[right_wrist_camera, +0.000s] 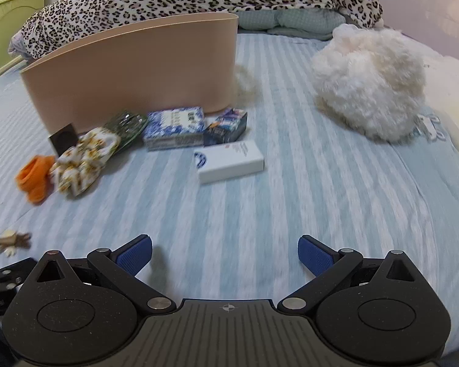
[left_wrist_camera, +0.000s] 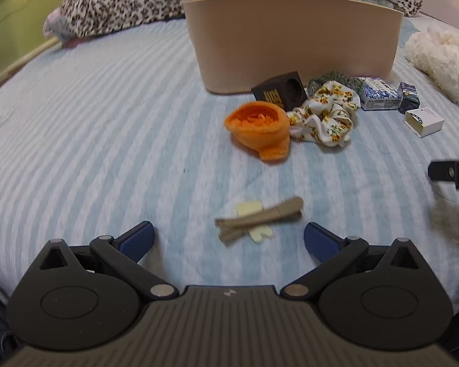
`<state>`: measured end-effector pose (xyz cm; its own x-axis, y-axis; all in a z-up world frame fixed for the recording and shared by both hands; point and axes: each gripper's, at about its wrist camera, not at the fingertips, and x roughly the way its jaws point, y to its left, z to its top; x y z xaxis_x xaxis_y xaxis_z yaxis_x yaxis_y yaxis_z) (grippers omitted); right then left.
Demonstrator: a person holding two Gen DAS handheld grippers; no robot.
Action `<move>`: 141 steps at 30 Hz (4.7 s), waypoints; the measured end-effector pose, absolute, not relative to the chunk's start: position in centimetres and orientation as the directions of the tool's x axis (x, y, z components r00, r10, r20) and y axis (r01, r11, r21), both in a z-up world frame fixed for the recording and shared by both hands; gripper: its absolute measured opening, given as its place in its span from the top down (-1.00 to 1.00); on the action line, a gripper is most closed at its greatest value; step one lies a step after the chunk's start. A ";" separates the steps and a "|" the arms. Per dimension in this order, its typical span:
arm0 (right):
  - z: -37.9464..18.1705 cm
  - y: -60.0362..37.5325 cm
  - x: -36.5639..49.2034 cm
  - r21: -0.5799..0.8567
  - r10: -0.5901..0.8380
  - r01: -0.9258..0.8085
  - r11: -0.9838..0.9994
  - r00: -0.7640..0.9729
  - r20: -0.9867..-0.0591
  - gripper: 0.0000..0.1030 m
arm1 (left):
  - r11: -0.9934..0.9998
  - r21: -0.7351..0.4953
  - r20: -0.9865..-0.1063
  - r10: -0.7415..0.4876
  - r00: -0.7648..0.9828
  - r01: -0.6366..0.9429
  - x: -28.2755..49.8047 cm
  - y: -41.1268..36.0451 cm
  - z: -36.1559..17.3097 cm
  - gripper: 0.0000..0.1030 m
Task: Organize objects
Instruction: 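Move both tools toward the items beside the beige basket, then grasp the white box with the right tool while the left tool grasps the hair clip, then carry both items over the basket and open both tools to drop them, then grasp the purple box with the right tool while the left tool grasps the orange cloth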
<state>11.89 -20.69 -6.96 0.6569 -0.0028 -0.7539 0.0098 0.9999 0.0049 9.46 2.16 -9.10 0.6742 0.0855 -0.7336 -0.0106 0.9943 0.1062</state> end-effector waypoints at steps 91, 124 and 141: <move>4.3 -18.2 23.3 -0.055 0.055 -0.099 0.994 0.844 -0.533 -0.71 | 0.996 -0.012 -0.609 -0.081 0.789 0.093 25.9 3.1 2.8 -0.72; -6.3 -21.4 23.7 -0.004 0.034 -0.064 0.998 0.570 -0.821 -0.65 | 0.982 -0.008 -0.850 -0.106 0.515 0.189 21.8 3.7 -6.6 -0.53; -5.4 -21.9 22.2 0.028 0.057 -0.058 0.998 0.605 -0.794 0.57 | 0.965 -0.130 -0.823 -0.232 0.518 0.226 19.5 5.2 -4.5 0.78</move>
<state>22.16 -21.94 -5.42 0.6050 0.0572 -0.7942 -0.0577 0.9979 0.0280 19.46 5.20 -4.54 0.5180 -0.2321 -0.8233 0.2256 0.9655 -0.1302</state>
